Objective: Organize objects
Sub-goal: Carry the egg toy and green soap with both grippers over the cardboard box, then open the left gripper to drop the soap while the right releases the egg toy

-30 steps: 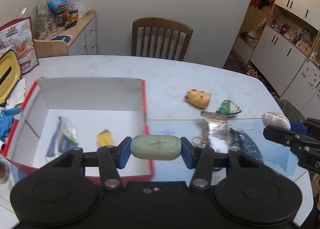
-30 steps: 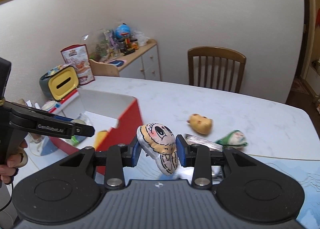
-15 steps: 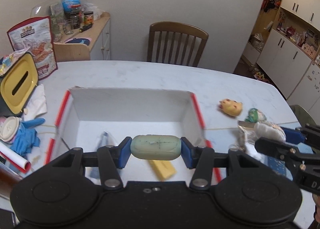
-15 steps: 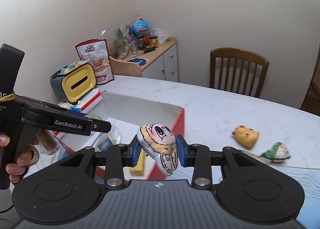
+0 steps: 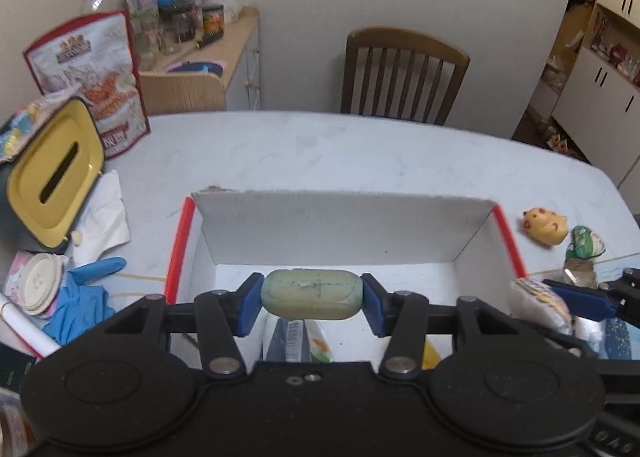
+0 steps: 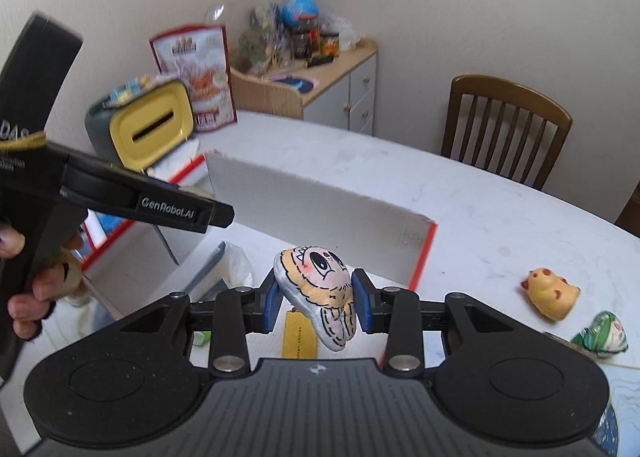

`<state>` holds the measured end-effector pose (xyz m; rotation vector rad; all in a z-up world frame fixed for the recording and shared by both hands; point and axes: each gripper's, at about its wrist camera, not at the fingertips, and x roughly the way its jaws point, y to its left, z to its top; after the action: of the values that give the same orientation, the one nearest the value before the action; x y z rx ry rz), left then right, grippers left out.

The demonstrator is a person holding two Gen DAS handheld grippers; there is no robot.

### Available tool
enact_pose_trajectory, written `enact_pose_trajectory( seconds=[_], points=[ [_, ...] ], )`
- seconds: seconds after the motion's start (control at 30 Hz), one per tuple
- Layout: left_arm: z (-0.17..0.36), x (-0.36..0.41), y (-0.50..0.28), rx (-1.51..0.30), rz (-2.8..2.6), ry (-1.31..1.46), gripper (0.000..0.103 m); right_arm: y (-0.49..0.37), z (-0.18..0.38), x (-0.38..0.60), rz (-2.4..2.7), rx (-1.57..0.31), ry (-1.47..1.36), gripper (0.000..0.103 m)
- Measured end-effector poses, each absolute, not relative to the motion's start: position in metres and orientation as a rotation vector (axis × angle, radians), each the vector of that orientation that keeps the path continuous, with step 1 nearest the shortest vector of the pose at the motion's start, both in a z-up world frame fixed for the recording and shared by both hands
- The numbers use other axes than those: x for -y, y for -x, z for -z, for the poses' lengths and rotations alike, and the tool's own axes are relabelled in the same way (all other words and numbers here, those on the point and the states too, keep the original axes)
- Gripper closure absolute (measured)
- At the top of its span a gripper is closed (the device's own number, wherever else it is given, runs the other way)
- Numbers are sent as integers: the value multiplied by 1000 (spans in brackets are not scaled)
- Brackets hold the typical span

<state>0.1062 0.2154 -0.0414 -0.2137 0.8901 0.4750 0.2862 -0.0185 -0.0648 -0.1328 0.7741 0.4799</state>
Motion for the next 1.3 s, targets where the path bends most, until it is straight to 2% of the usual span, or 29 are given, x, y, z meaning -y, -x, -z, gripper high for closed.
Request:
enact_pose_trajectory(
  seconds=[0.6, 1.2, 1.3],
  points=[
    [97, -249, -157, -1030, -474, 160, 53, -353, 138, -43, -433, -922, 287, 66],
    [130, -268, -169, -1185, -463, 221, 53, -365, 153, -52, -477, -1062, 303, 66],
    [135, -269, -171, -1212, -454, 232, 52, -366, 154, -53, -501, -1078, 309, 63]
  ],
)
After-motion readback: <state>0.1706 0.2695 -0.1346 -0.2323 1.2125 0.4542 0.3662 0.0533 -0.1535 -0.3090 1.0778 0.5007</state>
